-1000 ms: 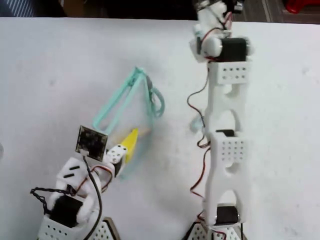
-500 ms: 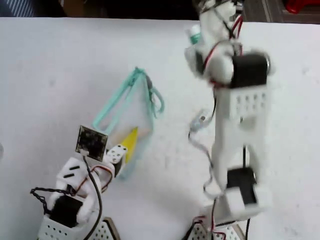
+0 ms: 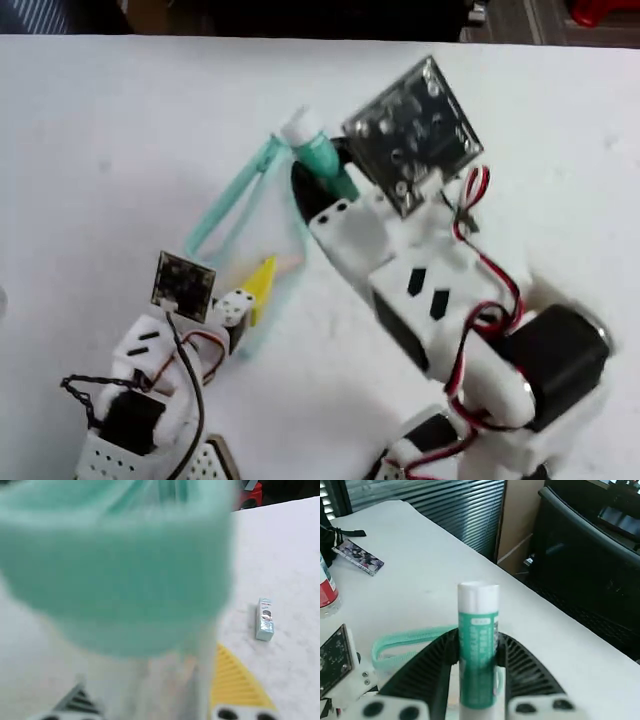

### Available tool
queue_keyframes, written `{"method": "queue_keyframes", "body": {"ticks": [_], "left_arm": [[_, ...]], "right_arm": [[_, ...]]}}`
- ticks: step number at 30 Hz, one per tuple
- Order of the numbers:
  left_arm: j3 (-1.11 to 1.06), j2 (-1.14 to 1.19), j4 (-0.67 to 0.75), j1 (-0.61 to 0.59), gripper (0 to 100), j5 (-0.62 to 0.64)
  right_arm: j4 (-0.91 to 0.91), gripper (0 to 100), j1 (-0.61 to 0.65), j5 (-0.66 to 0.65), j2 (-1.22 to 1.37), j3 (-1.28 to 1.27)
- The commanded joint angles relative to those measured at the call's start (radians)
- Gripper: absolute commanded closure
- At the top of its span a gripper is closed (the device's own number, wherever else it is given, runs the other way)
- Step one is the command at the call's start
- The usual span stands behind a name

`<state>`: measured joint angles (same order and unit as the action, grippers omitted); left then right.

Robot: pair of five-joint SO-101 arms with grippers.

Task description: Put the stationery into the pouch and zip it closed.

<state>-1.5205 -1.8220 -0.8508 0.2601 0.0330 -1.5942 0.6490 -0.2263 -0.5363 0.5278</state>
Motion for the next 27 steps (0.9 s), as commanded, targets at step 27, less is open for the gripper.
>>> {"method": "queue_keyframes", "body": {"ticks": [27], "left_arm": [[0.014, -0.010, 0.021, -0.004, 77, 0.002]], "right_arm": [[0.978, 98.2, 0.162, 0.107, -0.163, -0.790]]}}
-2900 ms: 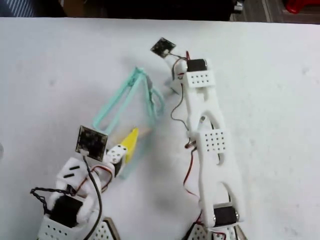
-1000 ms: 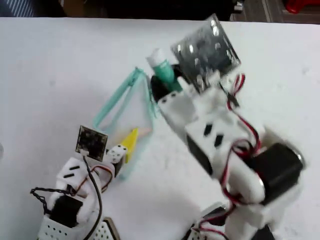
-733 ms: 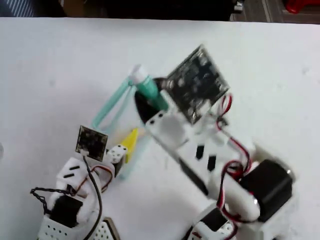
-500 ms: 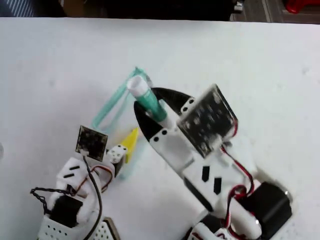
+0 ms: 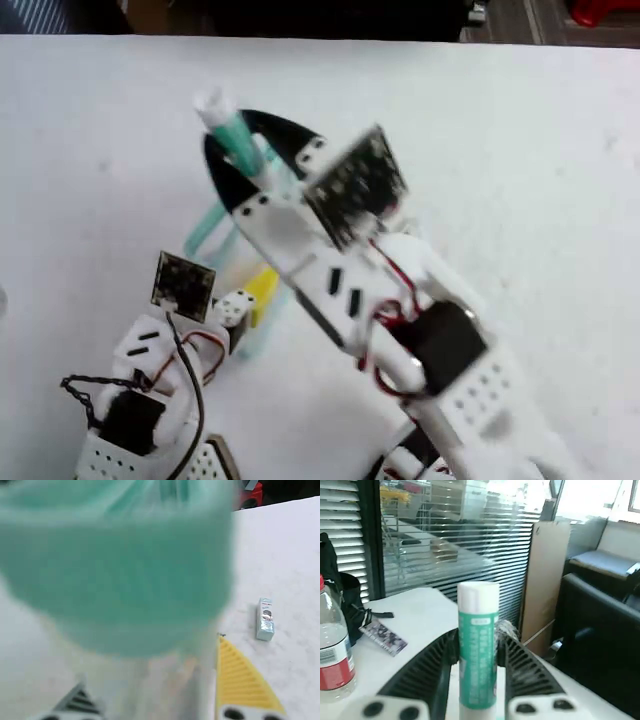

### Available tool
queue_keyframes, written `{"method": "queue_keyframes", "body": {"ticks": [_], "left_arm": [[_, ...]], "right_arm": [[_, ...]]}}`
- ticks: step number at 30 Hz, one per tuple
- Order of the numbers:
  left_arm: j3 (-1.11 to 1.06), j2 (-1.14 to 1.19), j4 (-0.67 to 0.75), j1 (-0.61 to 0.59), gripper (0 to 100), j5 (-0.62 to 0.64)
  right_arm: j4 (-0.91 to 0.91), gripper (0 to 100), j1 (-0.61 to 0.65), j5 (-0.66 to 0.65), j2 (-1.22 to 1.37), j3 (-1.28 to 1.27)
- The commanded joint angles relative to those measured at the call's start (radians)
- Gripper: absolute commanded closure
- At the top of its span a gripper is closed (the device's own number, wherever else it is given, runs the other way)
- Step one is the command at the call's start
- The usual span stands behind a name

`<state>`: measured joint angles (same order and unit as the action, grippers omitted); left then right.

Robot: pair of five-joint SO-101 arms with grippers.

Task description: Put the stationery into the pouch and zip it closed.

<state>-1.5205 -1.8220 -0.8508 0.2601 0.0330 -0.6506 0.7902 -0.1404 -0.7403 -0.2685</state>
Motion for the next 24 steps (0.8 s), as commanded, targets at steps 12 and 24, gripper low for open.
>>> {"method": "queue_keyframes", "body": {"ticks": [12, 24], "left_arm": [[0.014, -0.010, 0.021, -0.004, 77, -0.005], [0.014, -0.010, 0.021, -0.005, 77, -0.005]], "right_arm": [[0.122, 98.2, 0.018, 0.021, 0.094, -0.123], [0.133, 98.2, 0.022, 0.021, 0.008, -0.270]]}}
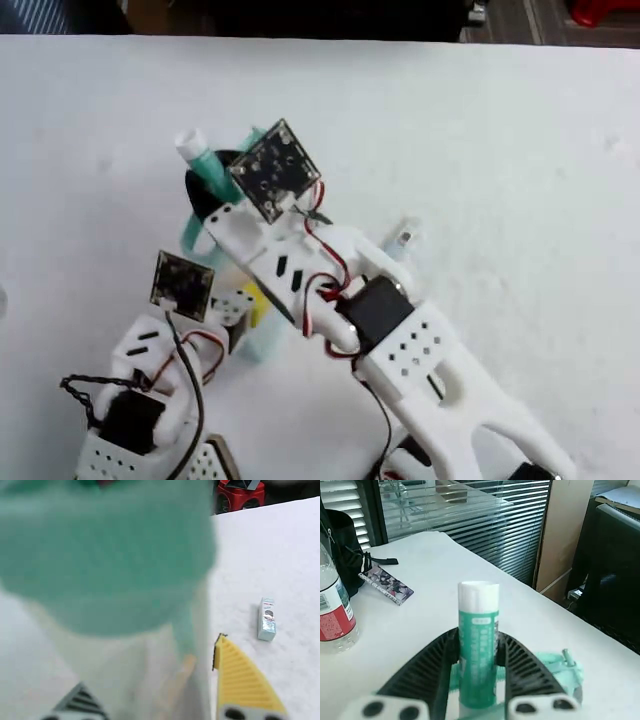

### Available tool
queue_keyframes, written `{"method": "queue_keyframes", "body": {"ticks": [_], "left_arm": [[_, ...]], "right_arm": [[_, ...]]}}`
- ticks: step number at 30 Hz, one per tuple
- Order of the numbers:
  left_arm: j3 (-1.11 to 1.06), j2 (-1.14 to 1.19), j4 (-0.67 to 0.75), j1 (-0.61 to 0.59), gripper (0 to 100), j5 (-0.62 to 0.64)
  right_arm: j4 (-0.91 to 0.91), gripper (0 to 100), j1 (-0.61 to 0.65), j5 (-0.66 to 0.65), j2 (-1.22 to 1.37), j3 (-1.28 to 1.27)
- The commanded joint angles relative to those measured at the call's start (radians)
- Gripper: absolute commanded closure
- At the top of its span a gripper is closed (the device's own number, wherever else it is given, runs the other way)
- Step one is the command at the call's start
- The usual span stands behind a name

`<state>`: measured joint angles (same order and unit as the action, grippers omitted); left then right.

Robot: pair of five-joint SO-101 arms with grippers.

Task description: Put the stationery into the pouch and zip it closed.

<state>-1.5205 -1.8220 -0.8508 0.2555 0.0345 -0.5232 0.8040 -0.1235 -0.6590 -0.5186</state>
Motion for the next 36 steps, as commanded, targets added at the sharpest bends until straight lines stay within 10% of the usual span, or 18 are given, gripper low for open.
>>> {"method": "queue_keyframes", "body": {"ticks": [1, 6, 12, 19, 36], "left_arm": [[0.014, -0.010, 0.021, -0.001, 77, -0.005], [0.012, -0.010, 0.025, -0.001, 77, -0.005], [0.011, -0.010, 0.025, -0.001, 77, -0.006], [0.009, -0.010, 0.023, -0.001, 77, -0.006], [0.009, -0.010, 0.021, 0.005, 80, -0.008]], "right_arm": [[0.005, 98.2, 0.008, 0.005, -0.111, -0.044], [0.001, 97.1, 0.005, 0.003, -0.309, -0.167], [-0.140, 71.1, 0.005, 0.003, -0.397, -0.178], [-0.283, 74.9, -0.018, 0.003, -0.406, 0.000], [-0.545, 75.1, -0.608, 0.015, -0.189, 0.158]]}}
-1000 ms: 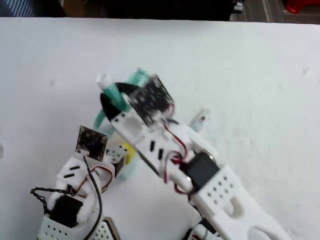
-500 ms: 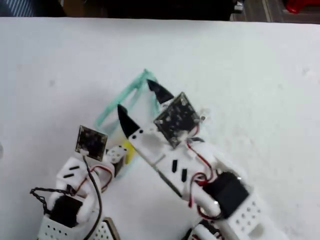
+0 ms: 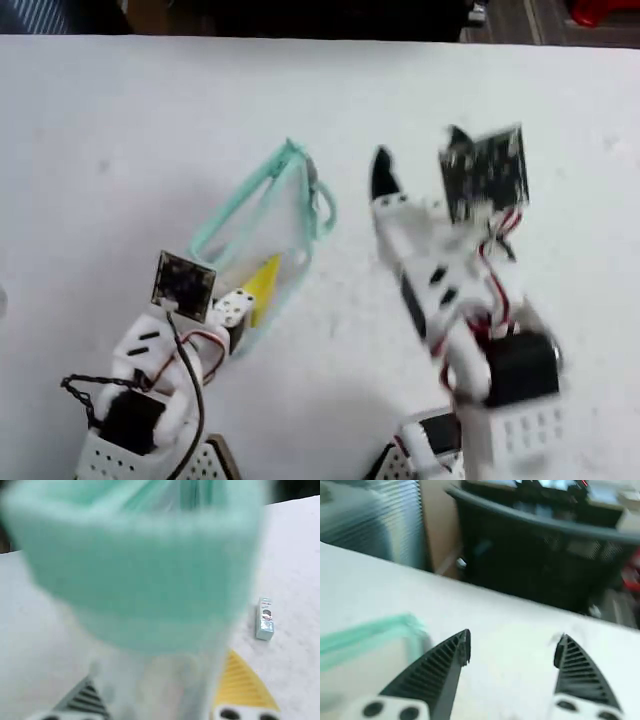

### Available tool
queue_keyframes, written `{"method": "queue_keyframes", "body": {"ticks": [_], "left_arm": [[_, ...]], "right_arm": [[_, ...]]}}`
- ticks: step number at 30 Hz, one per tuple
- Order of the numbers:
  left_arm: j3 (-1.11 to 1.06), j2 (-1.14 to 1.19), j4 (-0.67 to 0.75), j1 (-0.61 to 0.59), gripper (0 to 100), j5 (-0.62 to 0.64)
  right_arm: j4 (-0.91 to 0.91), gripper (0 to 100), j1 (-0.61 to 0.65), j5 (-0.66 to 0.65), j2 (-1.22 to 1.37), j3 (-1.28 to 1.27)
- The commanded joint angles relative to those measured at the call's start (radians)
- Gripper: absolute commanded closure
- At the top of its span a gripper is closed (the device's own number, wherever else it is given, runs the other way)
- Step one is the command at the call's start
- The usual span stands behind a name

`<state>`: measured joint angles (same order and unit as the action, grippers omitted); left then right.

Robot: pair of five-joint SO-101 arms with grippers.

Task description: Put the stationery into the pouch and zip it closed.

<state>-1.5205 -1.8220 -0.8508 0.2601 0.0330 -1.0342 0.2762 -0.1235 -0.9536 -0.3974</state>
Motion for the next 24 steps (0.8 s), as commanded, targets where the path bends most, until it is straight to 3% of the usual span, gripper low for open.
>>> {"method": "queue_keyframes", "body": {"ticks": [1, 9, 18, 24], "left_arm": [[0.009, -0.010, 0.021, 0.001, 80, -0.006], [0.009, -0.010, 0.021, 0.001, 80, -0.006], [0.009, -0.010, 0.023, 0.001, 80, -0.006], [0.009, -0.010, 0.023, 0.001, 80, -0.006]], "right_arm": [[-0.053, 75.1, -0.102, 0.040, 0.163, 0.038], [-0.101, 74.9, -0.194, 0.454, 0.619, 0.043], [-0.015, 75.0, -0.150, 0.493, 0.895, 0.044], [0.079, 75.1, -0.143, 0.588, 0.972, 0.043]]}}
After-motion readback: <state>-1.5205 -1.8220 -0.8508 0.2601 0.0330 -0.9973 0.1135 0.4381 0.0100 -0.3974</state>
